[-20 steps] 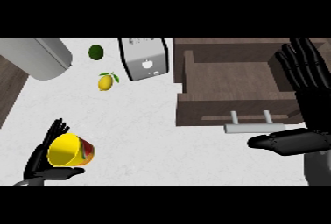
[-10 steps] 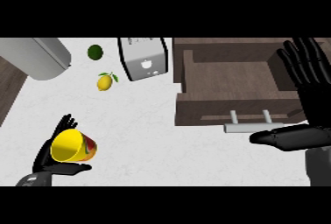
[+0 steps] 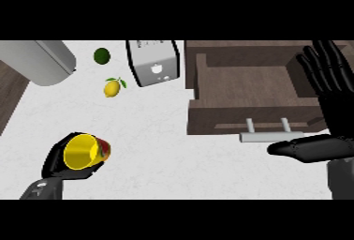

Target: Pick up the cup, place it into the drawer and close the drawer

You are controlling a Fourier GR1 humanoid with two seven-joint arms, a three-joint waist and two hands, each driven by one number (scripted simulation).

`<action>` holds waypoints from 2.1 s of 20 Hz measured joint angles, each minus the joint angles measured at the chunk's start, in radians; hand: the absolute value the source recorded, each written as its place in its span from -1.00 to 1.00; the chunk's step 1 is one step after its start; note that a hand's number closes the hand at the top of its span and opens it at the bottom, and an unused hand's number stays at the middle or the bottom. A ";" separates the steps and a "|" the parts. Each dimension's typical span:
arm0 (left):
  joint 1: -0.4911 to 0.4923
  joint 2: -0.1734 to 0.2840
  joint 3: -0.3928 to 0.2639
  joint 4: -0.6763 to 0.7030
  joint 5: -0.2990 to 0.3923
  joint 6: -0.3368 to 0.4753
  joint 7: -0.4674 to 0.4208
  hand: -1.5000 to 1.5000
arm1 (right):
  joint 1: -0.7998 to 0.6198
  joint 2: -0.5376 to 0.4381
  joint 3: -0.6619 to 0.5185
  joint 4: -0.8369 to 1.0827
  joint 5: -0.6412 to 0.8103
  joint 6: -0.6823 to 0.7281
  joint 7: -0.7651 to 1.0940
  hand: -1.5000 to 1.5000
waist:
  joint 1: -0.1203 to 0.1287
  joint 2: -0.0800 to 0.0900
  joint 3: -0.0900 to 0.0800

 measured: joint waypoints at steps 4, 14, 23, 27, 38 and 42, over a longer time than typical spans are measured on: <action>-0.005 -0.022 0.026 -0.025 0.005 0.108 -0.050 1.00 | -0.003 -0.006 -0.011 0.012 -0.003 0.004 -0.008 -1.00 | 0.002 0.000 0.001; -0.123 -0.155 0.124 -0.057 0.099 0.251 -0.073 1.00 | 0.003 -0.015 -0.028 0.005 -0.025 0.015 -0.006 -1.00 | 0.000 -0.002 0.002; -0.282 -0.208 0.044 -0.205 0.091 0.214 0.037 1.00 | 0.012 -0.033 -0.045 -0.006 -0.029 0.017 0.017 -1.00 | 0.018 -0.012 0.005; -0.348 -0.253 -0.011 -0.318 0.097 0.222 0.156 1.00 | 0.008 -0.030 -0.043 0.026 -0.004 0.010 -0.007 -1.00 | 0.028 -0.015 0.006; -0.629 -0.291 -0.187 -0.473 0.169 0.439 0.541 1.00 | -0.010 -0.012 -0.026 0.052 0.030 -0.011 -0.029 -1.00 | 0.012 -0.011 0.006; -0.749 -0.292 -0.247 -0.406 0.209 0.546 0.630 1.00 | -0.002 -0.018 -0.037 0.067 0.022 0.005 -0.060 -1.00 | -0.004 -0.007 0.006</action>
